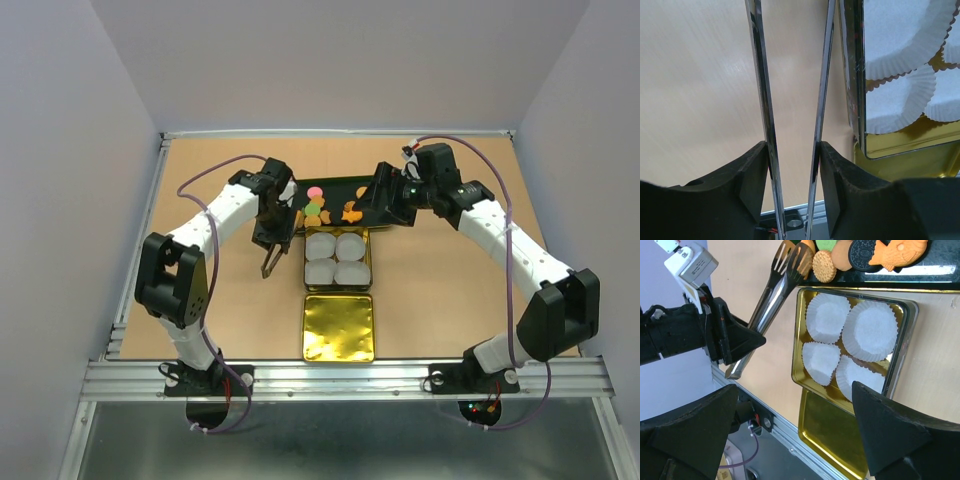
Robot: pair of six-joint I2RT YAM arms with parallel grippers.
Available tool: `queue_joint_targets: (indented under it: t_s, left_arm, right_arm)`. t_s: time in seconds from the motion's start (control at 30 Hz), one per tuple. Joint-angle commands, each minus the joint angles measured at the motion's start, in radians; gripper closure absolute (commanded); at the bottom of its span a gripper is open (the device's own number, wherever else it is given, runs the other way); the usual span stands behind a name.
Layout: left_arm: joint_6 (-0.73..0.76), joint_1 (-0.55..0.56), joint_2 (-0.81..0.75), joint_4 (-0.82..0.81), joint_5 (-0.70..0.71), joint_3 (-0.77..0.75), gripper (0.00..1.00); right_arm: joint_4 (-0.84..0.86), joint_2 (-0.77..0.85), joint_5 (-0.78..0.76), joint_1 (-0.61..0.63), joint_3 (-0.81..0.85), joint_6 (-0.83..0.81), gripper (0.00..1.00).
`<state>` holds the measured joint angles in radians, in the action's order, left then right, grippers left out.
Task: Pack the cookies
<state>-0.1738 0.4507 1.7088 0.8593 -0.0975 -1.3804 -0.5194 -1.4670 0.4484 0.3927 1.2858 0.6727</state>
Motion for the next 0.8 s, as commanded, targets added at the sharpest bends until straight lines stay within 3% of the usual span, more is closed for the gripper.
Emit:
queue_joint_targets:
  t_s: [0.0,0.4,0.77]
  left_arm:
    - [-0.009,0.005,0.031,0.037,-0.015,-0.055,0.46]
    - [-0.015,0.005,0.064,0.063,0.005,-0.088,0.67]
    - [-0.039,0.005,0.06,0.104,0.05,-0.212,0.7]
  right_arm:
    - [0.002,-0.004,0.006,-0.003,0.081,-0.019,0.0]
    - [-0.005,-0.022,0.016,-0.009,0.106,-0.042,0.0]
    - [-0.013,-0.047,0.03,-0.014,0.122,-0.053,0.0]
